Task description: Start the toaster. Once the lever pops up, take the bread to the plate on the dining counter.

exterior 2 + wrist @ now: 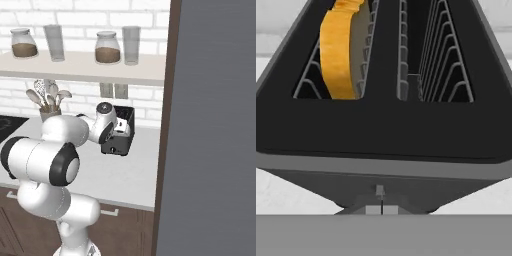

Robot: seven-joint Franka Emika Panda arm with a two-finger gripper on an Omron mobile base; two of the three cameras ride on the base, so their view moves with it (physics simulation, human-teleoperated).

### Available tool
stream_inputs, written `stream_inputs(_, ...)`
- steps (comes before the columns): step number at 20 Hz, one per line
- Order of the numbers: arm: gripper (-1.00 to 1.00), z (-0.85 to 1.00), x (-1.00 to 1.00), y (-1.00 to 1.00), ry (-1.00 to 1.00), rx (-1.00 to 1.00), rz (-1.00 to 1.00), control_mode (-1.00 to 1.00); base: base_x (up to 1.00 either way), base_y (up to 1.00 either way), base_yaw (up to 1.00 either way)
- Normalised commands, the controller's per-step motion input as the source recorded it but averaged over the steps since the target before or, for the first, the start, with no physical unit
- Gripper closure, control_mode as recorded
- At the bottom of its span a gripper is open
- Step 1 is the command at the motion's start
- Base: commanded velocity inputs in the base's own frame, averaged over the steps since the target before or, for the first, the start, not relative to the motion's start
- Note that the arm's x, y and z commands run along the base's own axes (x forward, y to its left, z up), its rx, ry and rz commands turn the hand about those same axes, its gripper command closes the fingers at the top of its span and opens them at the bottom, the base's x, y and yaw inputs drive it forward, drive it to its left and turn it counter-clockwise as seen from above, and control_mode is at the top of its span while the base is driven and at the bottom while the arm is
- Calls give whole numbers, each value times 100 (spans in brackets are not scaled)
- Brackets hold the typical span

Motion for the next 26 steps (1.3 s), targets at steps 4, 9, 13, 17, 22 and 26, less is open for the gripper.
stream_inputs(4,100,-94,-3,-3,-4,1,0,-100,0,0,0)
stream_inputs(9,100,-100,-31,0,6,-1,0,-100,0,0,0)
stream_inputs(13,100,-100,-33,0,36,-7,0,-100,0,0,0)
stream_inputs(17,100,-87,-15,0,4,1,1,-100,0,0,0)
stream_inputs(22,100,5,-60,-4,-12,13,1,-100,0,0,0)
stream_inputs(26,100,75,-20,1,-2,15,0,-100,0,0,0)
